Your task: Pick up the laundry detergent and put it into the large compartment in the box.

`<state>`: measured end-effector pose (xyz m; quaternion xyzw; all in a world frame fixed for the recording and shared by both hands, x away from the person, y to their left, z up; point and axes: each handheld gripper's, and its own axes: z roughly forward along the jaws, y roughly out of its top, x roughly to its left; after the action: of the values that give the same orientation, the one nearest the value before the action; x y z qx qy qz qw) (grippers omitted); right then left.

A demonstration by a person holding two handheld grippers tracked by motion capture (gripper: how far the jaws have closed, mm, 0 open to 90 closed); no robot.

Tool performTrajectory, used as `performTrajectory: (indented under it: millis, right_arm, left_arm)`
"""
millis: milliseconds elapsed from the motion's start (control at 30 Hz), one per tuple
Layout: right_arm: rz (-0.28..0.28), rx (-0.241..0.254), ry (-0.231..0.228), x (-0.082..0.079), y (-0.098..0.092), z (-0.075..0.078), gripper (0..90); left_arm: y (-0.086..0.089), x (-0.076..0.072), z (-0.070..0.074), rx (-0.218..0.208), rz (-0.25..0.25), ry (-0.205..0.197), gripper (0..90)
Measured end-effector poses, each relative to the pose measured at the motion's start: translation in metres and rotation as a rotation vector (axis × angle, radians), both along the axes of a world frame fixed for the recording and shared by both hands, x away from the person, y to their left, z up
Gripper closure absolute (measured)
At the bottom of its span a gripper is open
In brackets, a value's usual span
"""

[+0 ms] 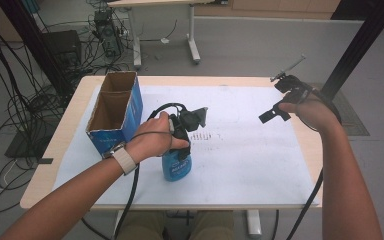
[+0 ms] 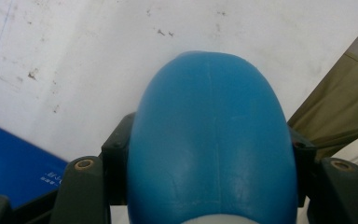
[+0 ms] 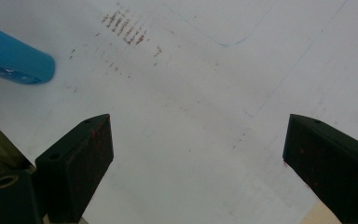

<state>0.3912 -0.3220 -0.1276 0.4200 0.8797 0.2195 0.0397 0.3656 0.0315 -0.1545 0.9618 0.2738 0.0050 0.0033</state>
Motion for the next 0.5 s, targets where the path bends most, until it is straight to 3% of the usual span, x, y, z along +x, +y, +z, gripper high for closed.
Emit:
performTrajectory:
  millis: [500]
  right_arm:
    - [0.0, -0.001, 0.001, 0.0, 0.0002, 0.0, 8.2]
  left_arm:
    - [0.0004, -0.0003, 0.0, -0.002, 0.004, -0.003, 38.6]
